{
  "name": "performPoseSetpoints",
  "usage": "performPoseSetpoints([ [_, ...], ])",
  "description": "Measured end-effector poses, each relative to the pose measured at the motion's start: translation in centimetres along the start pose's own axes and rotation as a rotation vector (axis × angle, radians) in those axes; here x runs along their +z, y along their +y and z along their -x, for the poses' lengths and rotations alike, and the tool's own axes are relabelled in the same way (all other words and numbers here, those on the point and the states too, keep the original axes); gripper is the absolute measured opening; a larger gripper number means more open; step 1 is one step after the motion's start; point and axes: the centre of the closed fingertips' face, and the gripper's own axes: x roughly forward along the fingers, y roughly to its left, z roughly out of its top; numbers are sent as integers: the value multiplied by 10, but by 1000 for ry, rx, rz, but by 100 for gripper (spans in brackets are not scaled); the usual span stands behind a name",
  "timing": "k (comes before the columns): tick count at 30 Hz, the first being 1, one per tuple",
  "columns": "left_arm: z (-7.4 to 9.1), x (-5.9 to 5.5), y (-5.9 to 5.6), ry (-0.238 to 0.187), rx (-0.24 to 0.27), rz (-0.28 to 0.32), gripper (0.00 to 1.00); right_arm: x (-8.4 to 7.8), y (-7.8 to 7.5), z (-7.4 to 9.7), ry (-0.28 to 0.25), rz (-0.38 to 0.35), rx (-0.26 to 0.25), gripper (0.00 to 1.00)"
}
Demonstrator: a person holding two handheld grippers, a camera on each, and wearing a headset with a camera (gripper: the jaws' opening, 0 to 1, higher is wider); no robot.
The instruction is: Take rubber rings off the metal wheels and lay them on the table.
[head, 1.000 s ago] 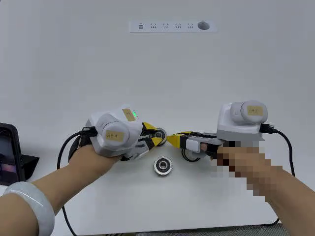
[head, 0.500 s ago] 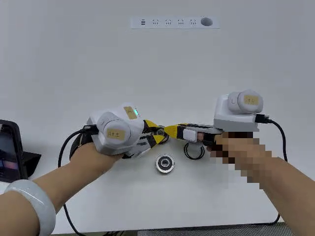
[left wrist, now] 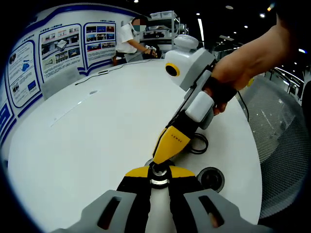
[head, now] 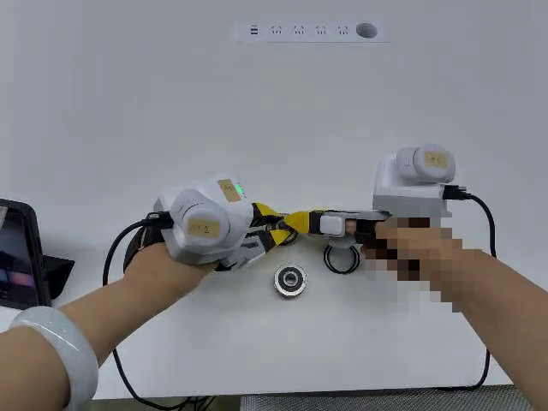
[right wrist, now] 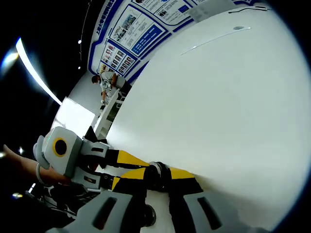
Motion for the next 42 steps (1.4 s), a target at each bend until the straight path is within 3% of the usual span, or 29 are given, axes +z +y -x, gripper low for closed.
performPoseSetpoints([
  [12, 0, 0, 1, -3, 0, 0, 13, -6, 8, -2, 55, -14, 34, 18],
  [42, 0, 0, 1, -4, 2, 1, 13, -16, 10, 12, 78, 21, 30, 14],
])
